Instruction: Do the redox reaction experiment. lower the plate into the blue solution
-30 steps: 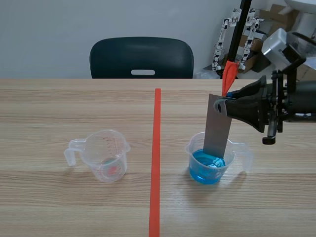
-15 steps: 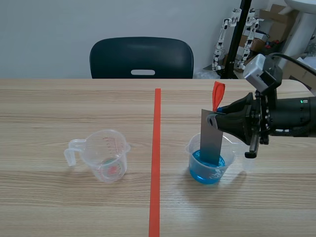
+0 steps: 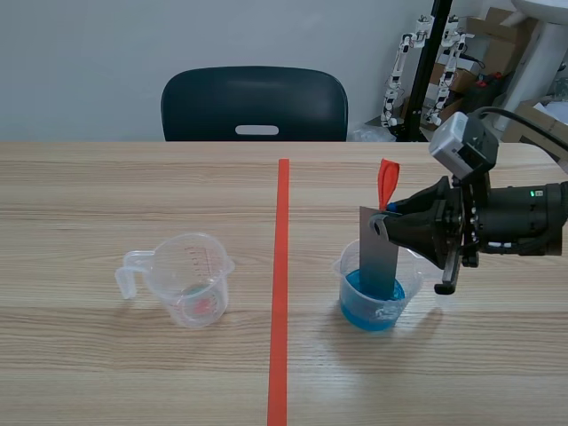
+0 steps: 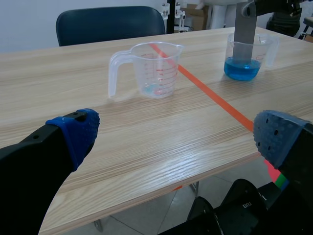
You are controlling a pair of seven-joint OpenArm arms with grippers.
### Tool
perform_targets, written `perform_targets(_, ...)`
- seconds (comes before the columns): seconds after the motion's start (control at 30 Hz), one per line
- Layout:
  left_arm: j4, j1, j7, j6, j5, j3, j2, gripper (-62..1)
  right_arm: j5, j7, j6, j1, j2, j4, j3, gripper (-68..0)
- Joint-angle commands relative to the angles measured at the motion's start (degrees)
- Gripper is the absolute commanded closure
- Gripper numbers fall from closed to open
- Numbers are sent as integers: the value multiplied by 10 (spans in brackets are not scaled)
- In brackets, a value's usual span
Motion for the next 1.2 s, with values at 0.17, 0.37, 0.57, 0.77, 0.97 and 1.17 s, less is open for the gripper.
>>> perform_targets(0.17, 13, 3, -23, 11, -40, -1, -2, -623, -1, 8, 5, 11, 5, 7, 8, -6)
perform_targets(0.37, 13, -2, -23, 12, -53, -1, -2, -623, -1, 8, 5, 12, 8, 7, 8, -6)
perform_targets(0.57, 13, -2, -23, 16, -53, -1, -2, -623, -1, 9, 5, 12, 11, 7, 8, -6)
perform_targets(0.77, 13, -2, -23, 16, -53, -1, -2, -623, -1, 9, 5, 12, 11, 7, 8, -6)
perform_targets(0.97, 13, -5, -23, 16, -53, -1, -1, -623, -1, 8, 5, 12, 11, 7, 8, -6)
perform_targets(1.17, 13, -5, -23, 16, -51, -1, -2, -623, -1, 8, 5, 12, 11, 7, 8, -6)
